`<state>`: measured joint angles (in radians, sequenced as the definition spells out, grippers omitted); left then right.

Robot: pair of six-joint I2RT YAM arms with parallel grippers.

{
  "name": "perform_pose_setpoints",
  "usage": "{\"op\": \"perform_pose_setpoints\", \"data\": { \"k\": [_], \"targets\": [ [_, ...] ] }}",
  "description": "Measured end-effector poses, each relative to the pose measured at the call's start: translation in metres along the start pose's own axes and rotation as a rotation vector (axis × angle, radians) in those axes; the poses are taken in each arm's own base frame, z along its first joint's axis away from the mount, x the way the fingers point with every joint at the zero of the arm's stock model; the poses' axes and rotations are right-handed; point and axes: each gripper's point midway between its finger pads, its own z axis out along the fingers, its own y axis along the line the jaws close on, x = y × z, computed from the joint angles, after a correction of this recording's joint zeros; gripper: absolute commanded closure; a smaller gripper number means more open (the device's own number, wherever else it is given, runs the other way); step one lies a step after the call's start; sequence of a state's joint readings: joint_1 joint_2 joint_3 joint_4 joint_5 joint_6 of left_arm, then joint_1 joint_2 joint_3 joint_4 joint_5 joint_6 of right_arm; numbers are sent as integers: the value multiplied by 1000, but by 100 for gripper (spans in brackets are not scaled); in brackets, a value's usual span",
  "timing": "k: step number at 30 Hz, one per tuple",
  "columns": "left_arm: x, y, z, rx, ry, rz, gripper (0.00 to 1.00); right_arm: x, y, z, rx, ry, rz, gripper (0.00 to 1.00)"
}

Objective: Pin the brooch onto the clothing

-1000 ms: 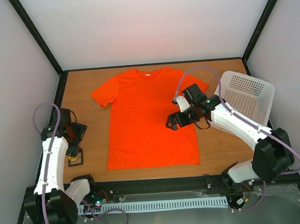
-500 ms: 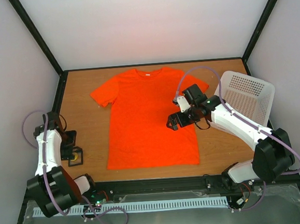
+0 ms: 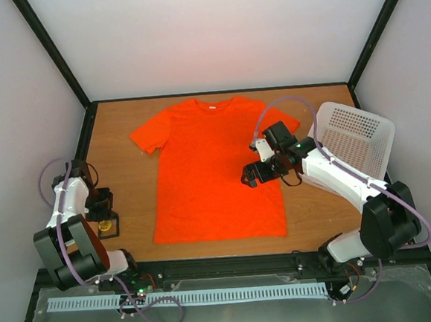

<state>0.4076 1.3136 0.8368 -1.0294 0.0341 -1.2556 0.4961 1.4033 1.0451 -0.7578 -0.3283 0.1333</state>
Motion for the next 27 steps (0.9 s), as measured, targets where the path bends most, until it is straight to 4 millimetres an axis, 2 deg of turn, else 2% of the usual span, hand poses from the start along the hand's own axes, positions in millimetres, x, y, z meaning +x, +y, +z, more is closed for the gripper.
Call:
{"op": "perform_pose_setpoints", "data": {
  "k": [10,13,22,27],
  "targets": [
    [-3,-12,-6,12,0,-11,85,-3,-10,5,10,3,18,0],
    [-8,-27,-13,31,-3,-1,89,-2,-12,7,13,9,21,0],
    [-29,-90,-34,105,-23,46,90,1,-20,18,17,41,39,0],
    [-40,-126,-28,115,-17,68,89,4,-23,25,13,65,51,0]
  ]
}}
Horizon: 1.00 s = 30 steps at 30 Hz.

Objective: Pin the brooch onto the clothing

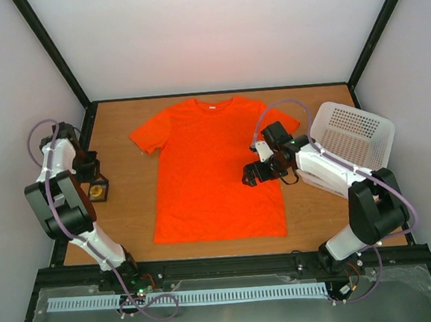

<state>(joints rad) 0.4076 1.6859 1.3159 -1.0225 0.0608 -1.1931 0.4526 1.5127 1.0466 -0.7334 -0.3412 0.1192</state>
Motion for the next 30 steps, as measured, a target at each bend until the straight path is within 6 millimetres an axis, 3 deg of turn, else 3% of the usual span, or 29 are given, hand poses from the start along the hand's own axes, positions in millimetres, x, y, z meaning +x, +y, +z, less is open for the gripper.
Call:
{"op": "perform_pose_setpoints", "data": {
  "k": [8,13,18,20,23,26,30],
  "targets": [
    [-10,-41,18,1,17,33,85,-2,0,8,-17,11,5,0],
    [-7,-46,22,1,21,47,81,-3,0,11,-28,18,10,0],
    [-6,-46,25,-6,28,76,62,-7,3,9,-40,7,6,0],
    [-6,-45,25,-10,25,101,47,-7,4,9,-44,5,5,0],
    [-11,-43,19,-14,-6,162,32,-8,6,9,-56,0,3,0],
    [-16,-42,-1,18,-69,278,16,-11,8,7,-69,-13,-2,0],
    [-9,-34,-46,172,-183,518,2,-13,14,3,-92,-33,-10,0]
  ]
}}
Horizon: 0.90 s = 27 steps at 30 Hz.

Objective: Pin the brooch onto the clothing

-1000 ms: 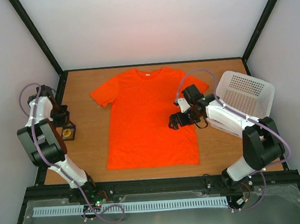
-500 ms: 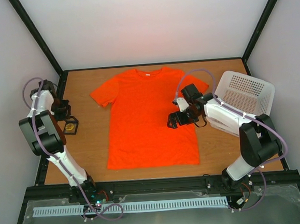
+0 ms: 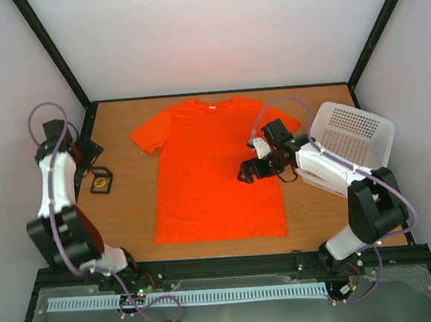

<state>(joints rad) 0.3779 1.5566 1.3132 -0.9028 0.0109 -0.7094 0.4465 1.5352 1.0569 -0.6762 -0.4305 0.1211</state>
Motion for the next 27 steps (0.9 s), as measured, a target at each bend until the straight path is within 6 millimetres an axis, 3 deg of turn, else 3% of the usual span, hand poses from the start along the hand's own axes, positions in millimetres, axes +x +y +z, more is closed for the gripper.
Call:
{"op": "perform_pose_setpoints", "data": {
  "k": [3,5,10,13,21,27],
  "targets": [
    [12,-3,-33,124,-104,192,3,-3,5,-4,-16,-20,-9,0],
    [18,-2,-37,156,-142,295,8,-3,8,-7,-28,-33,-14,0],
    [40,11,7,117,-65,561,25,-1,16,-16,-58,-59,-23,0],
    [48,20,27,86,-19,668,22,1,20,-20,-75,-77,-24,0],
    [55,26,47,100,-2,794,29,3,26,-33,-87,-117,-39,0],
    [57,39,79,64,81,796,21,2,26,-42,-59,-154,-55,0]
  ]
}}
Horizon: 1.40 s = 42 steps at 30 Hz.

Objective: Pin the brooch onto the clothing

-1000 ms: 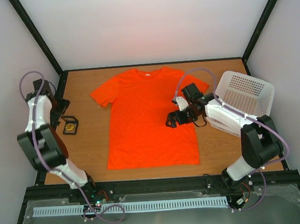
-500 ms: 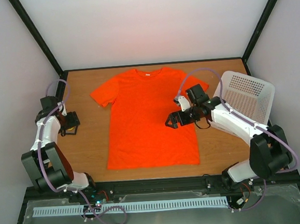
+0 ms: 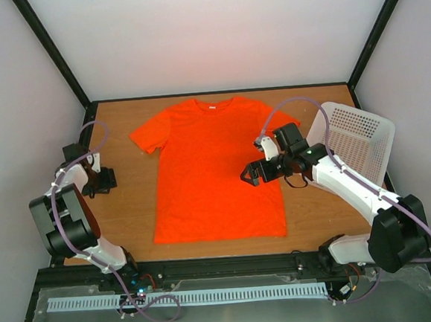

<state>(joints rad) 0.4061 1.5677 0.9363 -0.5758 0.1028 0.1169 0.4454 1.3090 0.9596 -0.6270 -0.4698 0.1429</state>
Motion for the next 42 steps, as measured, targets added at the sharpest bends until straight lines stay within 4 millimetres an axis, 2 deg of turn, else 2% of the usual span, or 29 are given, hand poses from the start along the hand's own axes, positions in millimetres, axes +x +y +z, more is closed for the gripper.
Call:
{"op": "perform_pose_setpoints", "data": {
  "k": [9,16,21,28,31,38,40,42],
  "targets": [
    [-7,14,3,-44,-25,9,15,2,-3,0,14,2,-2,0],
    [-6,18,23,-40,11,1,20,5,-6,6,17,22,8,0],
    [-12,22,24,-51,-3,-1,18,6,-7,7,18,29,11,0],
    [-15,20,30,-26,-5,-2,29,10,-10,13,21,53,23,0],
    [-18,19,30,-15,-15,0,37,10,-10,13,18,54,24,0],
    [-21,18,29,-9,-23,-9,47,10,-10,14,15,55,25,0],
    [-21,18,29,-8,-23,-16,45,10,-10,14,15,55,25,0],
    [-21,17,29,-6,-23,-20,36,10,-10,14,15,56,25,0]
  ]
}}
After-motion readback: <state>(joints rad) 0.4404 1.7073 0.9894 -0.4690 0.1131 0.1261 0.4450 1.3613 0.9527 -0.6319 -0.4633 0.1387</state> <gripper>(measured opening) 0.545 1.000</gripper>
